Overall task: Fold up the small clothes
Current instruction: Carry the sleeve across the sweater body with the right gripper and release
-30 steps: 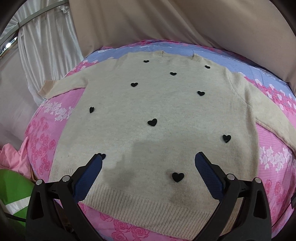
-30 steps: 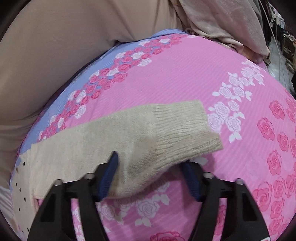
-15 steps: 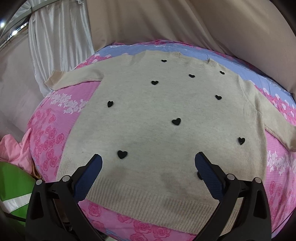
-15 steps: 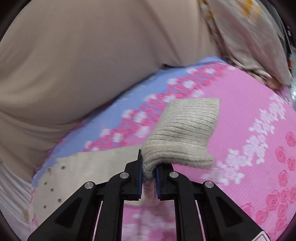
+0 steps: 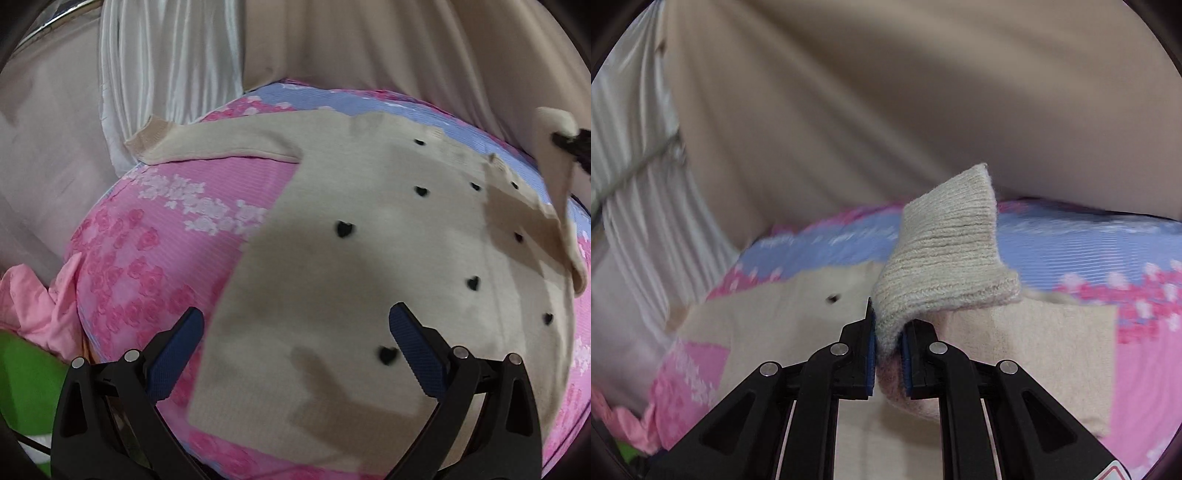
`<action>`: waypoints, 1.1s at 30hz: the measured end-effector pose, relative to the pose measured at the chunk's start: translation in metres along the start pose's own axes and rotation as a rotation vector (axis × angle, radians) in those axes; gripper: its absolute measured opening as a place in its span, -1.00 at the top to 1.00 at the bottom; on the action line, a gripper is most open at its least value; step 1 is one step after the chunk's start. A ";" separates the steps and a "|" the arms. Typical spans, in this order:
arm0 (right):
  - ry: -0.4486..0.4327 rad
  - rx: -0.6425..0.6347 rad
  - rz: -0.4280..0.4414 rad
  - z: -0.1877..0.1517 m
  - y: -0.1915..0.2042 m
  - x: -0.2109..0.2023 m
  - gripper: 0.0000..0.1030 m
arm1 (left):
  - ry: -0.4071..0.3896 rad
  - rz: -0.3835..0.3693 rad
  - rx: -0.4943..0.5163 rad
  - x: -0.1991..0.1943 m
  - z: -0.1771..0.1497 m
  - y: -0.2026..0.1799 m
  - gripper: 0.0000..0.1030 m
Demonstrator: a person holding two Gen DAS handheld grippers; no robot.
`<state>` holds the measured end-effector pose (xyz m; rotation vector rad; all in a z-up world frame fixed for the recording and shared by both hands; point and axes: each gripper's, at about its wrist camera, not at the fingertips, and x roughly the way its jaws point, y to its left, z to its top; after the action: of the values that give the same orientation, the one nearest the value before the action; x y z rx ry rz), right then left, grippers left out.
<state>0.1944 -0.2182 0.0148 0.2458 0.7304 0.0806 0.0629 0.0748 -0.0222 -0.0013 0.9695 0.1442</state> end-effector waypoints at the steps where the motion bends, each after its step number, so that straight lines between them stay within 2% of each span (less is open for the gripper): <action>1: 0.038 -0.022 0.013 -0.007 0.017 0.020 0.79 | 0.000 0.000 -0.001 0.004 0.004 0.006 -0.91; 2: 0.088 -0.047 0.027 -0.017 0.033 0.042 0.69 | 0.002 -0.005 -0.002 0.008 0.009 0.011 -0.91; 4: 0.151 -0.079 0.030 -0.038 0.056 0.062 0.68 | 0.000 -0.015 -0.004 0.016 0.020 0.020 -0.91; 6: 0.158 -0.101 0.049 -0.056 0.069 0.054 0.64 | -0.004 -0.039 -0.004 0.025 0.034 0.024 -0.91; 8: 0.131 -0.122 0.024 -0.075 0.071 0.029 0.30 | -0.007 -0.068 -0.014 0.035 0.049 0.024 -0.91; 9: 0.121 -0.121 0.004 -0.084 0.069 0.015 0.26 | -0.003 -0.099 -0.024 0.042 0.060 0.020 -0.91; 11: 0.128 -0.100 -0.063 -0.104 0.051 -0.011 0.26 | 0.011 -0.165 -0.037 0.054 0.076 0.010 -0.91; 15: 0.142 -0.004 -0.263 -0.131 -0.009 -0.055 0.26 | 0.096 -0.273 -0.031 0.093 0.102 -0.038 -0.91; 17: 0.148 0.085 -0.356 -0.136 -0.046 -0.070 0.25 | 0.134 -0.285 -0.036 0.112 0.107 -0.062 -0.91; 19: 0.146 0.156 -0.409 -0.139 -0.078 -0.080 0.24 | 0.172 -0.318 -0.049 0.129 0.110 -0.082 -0.87; 20: 0.147 0.175 -0.425 -0.140 -0.089 -0.082 0.23 | 0.187 -0.321 -0.056 0.136 0.112 -0.090 -0.75; 22: 0.152 0.206 -0.432 -0.141 -0.108 -0.079 0.23 | 0.201 -0.334 -0.052 0.147 0.115 -0.107 -0.09; 23: 0.153 0.212 -0.438 -0.141 -0.113 -0.076 0.23 | 0.192 -0.312 -0.042 0.148 0.117 -0.114 0.02; 24: 0.152 0.216 -0.441 -0.141 -0.119 -0.073 0.23 | 0.173 -0.301 -0.031 0.148 0.121 -0.119 0.52; 25: 0.149 0.220 -0.440 -0.140 -0.124 -0.069 0.24 | 0.158 -0.326 -0.017 0.146 0.128 -0.124 0.81; 28: 0.131 0.221 -0.438 -0.134 -0.133 -0.060 0.24 | 0.082 -0.373 -0.016 0.130 0.155 -0.128 0.81; 31: 0.119 0.225 -0.424 -0.126 -0.143 -0.045 0.24 | 0.009 -0.360 0.016 0.117 0.180 -0.133 0.81; 33: 0.131 0.258 -0.408 -0.122 -0.156 -0.033 0.41 | -0.002 -0.341 0.022 0.120 0.188 -0.134 0.81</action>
<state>0.0865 -0.3506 -0.0906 0.3342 0.9091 -0.3908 0.3011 -0.0312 -0.0228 -0.1459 0.9549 -0.1802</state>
